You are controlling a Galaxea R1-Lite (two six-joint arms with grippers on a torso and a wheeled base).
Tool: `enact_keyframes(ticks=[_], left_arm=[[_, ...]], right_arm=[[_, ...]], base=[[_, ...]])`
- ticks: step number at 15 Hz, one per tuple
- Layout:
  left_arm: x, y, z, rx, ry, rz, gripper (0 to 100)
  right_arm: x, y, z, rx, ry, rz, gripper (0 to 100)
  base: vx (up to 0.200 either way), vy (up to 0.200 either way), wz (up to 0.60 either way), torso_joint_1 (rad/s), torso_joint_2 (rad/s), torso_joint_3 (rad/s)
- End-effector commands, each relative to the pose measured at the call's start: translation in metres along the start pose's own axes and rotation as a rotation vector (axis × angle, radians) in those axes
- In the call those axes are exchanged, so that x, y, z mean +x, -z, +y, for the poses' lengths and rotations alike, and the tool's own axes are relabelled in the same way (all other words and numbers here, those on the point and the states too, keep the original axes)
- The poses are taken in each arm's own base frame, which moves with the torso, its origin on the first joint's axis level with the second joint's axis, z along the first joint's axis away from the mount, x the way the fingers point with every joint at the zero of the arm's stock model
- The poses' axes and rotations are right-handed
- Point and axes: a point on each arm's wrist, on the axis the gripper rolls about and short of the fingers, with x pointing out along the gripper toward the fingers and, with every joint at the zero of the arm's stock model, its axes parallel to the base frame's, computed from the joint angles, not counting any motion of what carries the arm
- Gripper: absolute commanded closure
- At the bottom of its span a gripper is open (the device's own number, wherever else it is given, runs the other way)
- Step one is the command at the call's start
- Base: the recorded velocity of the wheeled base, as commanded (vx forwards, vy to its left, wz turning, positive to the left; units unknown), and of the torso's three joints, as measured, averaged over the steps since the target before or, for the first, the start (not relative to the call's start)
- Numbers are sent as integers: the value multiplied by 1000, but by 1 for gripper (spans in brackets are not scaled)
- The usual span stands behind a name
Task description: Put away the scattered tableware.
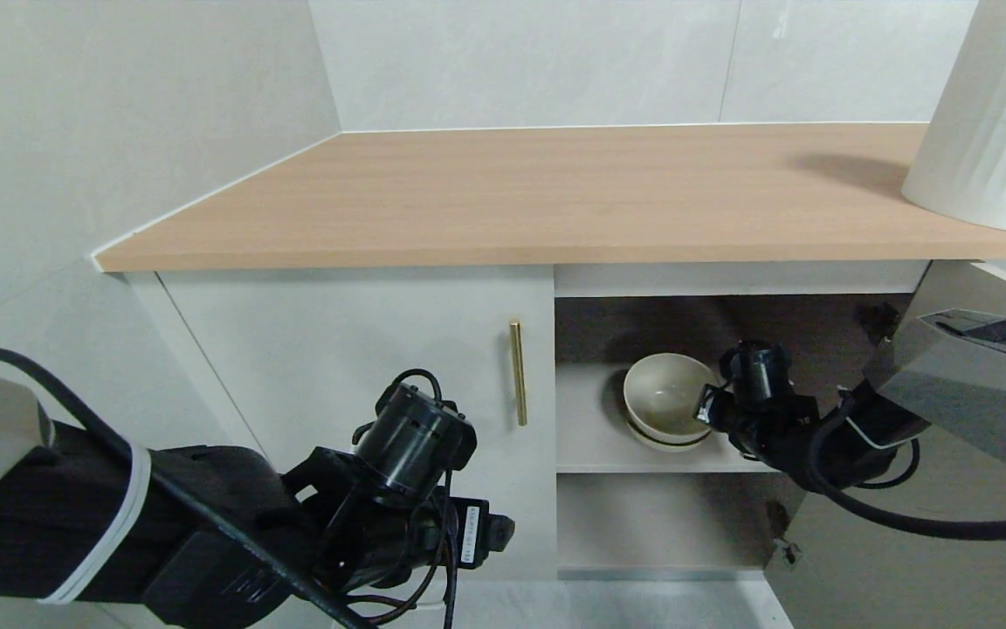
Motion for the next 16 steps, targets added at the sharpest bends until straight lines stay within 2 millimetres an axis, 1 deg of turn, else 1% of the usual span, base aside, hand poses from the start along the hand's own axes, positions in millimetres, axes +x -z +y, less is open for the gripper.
enact_keyframes(ticks=[1, 7, 8, 10, 11, 13, 14, 16], left_arm=[[0, 0, 0, -1, -1, -3, 0], [-1, 0, 0, -3, -1, -4, 0], [-2, -1, 1, -4, -2, -9, 0], [-12, -10, 9, -29, -30, -58, 0], [-23, -16, 15, -48, -30, -96, 0], [-51, -27, 27, -72, -21, -176, 0], [-67, -31, 34, -73, -18, -215, 0], [-90, -32, 39, -84, -5, -263, 0]], right_arm=[[0, 1, 0, -2, 0, 3, 0], [-2, 0, 0, -3, -3, 4, 0], [-5, -1, 0, -4, -3, 4, 0], [-22, -7, -1, -12, -18, 13, 0], [-36, -10, 2, -27, -33, 35, 0], [-78, -23, 9, -51, -87, 76, 0], [-104, -30, 7, -59, -118, 93, 0], [-146, -45, -2, -82, -185, 124, 0]], base=[[0, 0, 0, 0, 0, 0], [0, 0, 0, 0, 0, 0], [0, 0, 0, 0, 0, 0], [0, 0, 0, 0, 0, 0], [0, 0, 0, 0, 0, 0], [0, 0, 0, 0, 0, 0], [0, 0, 0, 0, 0, 0], [0, 0, 0, 0, 0, 0]])
